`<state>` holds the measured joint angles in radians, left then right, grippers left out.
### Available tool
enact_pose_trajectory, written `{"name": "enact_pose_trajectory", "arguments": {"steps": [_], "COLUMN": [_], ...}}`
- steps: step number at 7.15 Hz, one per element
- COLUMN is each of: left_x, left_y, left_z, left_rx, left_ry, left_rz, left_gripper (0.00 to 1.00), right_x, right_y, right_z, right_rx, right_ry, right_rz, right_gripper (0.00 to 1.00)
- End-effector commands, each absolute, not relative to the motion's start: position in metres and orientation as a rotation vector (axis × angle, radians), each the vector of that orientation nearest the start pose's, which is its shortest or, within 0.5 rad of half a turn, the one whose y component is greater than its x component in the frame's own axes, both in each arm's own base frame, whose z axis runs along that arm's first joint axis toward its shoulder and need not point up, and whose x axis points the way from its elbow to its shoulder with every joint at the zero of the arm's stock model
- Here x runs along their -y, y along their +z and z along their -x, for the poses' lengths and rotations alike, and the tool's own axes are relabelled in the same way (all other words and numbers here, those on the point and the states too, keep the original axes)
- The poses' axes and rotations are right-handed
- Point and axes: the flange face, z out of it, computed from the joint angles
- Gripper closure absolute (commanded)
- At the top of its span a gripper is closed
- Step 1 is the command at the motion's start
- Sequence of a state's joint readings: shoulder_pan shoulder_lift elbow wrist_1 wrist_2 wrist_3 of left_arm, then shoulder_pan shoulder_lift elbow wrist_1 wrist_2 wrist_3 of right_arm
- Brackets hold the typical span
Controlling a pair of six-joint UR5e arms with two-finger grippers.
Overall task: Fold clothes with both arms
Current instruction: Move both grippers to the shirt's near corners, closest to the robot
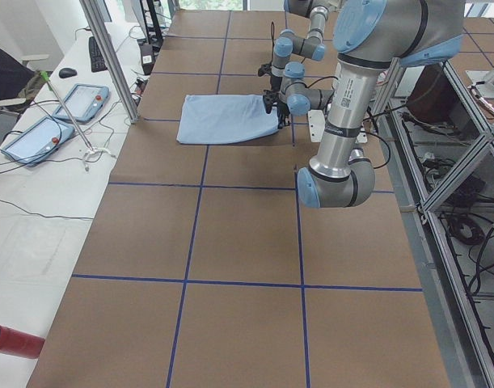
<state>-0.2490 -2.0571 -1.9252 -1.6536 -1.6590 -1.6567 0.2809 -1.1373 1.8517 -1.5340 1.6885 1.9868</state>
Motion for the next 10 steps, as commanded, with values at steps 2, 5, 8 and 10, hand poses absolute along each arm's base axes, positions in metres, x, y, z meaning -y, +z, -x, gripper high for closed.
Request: {"name": "enact_pose_trajectory", "arguments": {"steps": [2,5,8,10], "left_x": [0.2673,0.2672,0.2616,0.2616], "left_y": [0.2252,0.2259,0.2227,0.2227], "left_z": [-0.5509,-0.5508,-0.5551,-0.5551], "left_rx": [-0.932,-0.932,-0.935,-0.935], "left_ry": [-0.267,-0.267,-0.257,-0.257], "left_rz": [0.008,0.008,0.013,0.013], "left_gripper": [1.0,1.0,1.0,1.0], "right_x": [0.2845,0.2837,0.2829,0.2839], "right_y": [0.3015,0.3022,0.3015,0.2964], "right_z": [0.558,0.5588,0.5595,0.5591], "right_rx": [0.742,0.74,0.741,0.75], "right_ry": [0.622,0.625,0.611,0.623], "right_rz": [0.17,0.172,0.167,0.17], "right_gripper": [0.0,0.38,1.0,1.0]}}
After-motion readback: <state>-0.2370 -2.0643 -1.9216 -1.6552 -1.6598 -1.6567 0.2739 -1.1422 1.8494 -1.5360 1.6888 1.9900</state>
